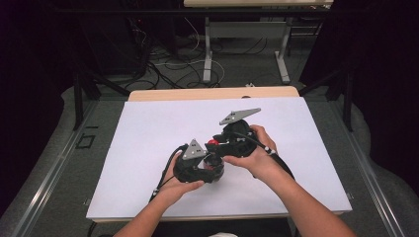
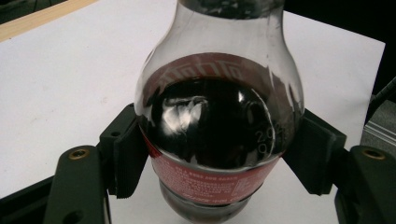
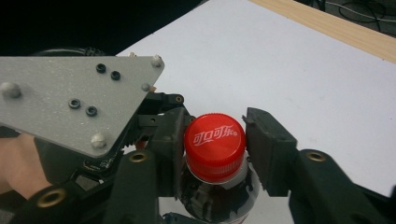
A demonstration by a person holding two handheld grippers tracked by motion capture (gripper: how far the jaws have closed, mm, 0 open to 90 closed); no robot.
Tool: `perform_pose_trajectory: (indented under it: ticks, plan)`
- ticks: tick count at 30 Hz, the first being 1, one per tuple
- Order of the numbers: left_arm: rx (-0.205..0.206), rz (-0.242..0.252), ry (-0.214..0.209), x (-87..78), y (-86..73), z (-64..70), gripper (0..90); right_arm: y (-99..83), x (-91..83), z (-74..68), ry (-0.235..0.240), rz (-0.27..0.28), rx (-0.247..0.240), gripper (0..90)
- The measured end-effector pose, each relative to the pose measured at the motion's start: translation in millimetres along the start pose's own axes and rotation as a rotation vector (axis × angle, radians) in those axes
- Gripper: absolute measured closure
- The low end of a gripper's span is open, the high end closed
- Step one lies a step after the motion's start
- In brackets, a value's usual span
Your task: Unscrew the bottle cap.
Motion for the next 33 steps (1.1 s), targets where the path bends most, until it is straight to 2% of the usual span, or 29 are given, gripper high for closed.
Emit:
perform_pose_trajectory:
  ticks: [2,3,4,5,6,8,9,10,12,13,14,15,16,17,18,19,21,22,25,27,29,32,33]
  plan:
    - [0.000,0.007,-0.002,0.6,0.5,-0.1,30.6,0.6,0.0,0.3,0.014,-0.009,-0.027,61.0]
    - [0.000,0.005,-0.003,0.8,0.2,-0.2,30.7,1.1,0.8,1.0,0.055,-0.021,-0.085,61.3]
    - [0.004,0.005,-0.002,0.9,-0.1,-0.2,30.7,1.1,0.8,1.0,0.055,-0.021,-0.085,61.3]
    - [0.010,0.007,0.002,1.2,-0.1,-0.7,30.6,1.1,0.8,2.2,0.120,-0.050,-0.149,61.4]
    - [0.009,0.005,-0.004,1.2,-0.3,0.1,30.6,1.1,0.8,2.2,0.120,-0.050,-0.149,61.4]
    - [0.011,0.009,-0.002,1.4,0.2,0.6,30.7,1.3,-0.1,4.0,0.185,-0.066,-0.168,61.5]
    - [0.006,0.009,-0.005,1.2,0.2,1.5,30.7,1.3,-0.6,4.9,0.208,-0.077,-0.216,61.5]
    - [0.005,0.008,-0.007,1.1,0.4,1.5,30.7,1.7,-1.2,6.5,0.241,-0.077,-0.234,61.3]
    - [0.001,-0.002,-0.006,0.3,-0.4,2.1,30.7,1.2,-1.8,6.4,0.251,-0.083,-0.233,61.1]
    - [0.000,-0.002,-0.007,0.1,-0.2,2.0,30.6,1.8,-1.8,6.7,0.239,-0.074,-0.233,60.5]
    - [0.006,0.007,-0.006,0.4,0.6,1.0,30.6,3.6,-2.5,6.9,0.203,-0.047,-0.198,49.7]
    - [0.004,0.006,-0.004,0.2,0.4,0.7,30.6,3.6,-2.5,6.9,0.203,-0.047,-0.198,49.7]
    - [0.002,0.005,-0.001,0.1,0.4,0.0,30.6,4.7,-3.7,6.9,0.175,-0.032,-0.180,47.9]
    - [0.004,-0.011,-0.010,-1.4,-0.5,0.0,30.6,5.6,-5.1,6.2,0.158,-0.018,-0.164,47.8]
    - [0.002,-0.008,-0.011,-1.3,-0.4,-0.1,30.6,6.2,-7.0,4.0,0.111,0.012,-0.118,46.8]
    - [-0.004,0.003,-0.001,-0.2,0.3,-0.1,30.6,6.2,-7.0,4.0,0.111,0.012,-0.118,46.8]
    - [-0.003,0.003,0.002,-0.1,0.2,-0.3,30.6,4.9,-6.3,1.1,0.080,0.024,-0.083,47.1]
    - [0.000,0.000,0.001,-0.3,-0.1,-0.6,30.6,1.3,-4.7,-1.2,0.045,0.007,-0.050,49.1]
    - [-0.010,0.005,0.002,-0.2,0.5,0.1,30.6,-1.2,-2.2,-2.8,0.026,-0.006,-0.025,51.9]
    - [0.007,-0.015,-0.010,-2.1,-0.7,-0.3,30.6,-1.3,-0.5,-3.1,0.009,-0.008,-0.023,55.1]
    - [-0.007,0.004,-0.003,-1.0,0.7,0.1,30.6,0.0,0.3,-1.6,-0.006,-0.004,-0.037,60.3]
    - [0.000,0.008,0.003,-0.4,0.8,-1.7,30.7,1.1,1.6,-0.6,0.030,-0.015,-0.071,60.9]
    - [0.001,0.003,-0.009,-0.7,0.2,-1.4,30.7,1.3,1.8,0.4,0.050,-0.028,-0.104,61.0]
Point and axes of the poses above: each handheld gripper's, and its own axes: x roughly forward along the jaws, y roughly out of its top, z roughly to its right, the point moved 9 cm from there along x, roughly forward along the jaws, and after that the axes turned 9 degrees about y, right-handed, at the moved point
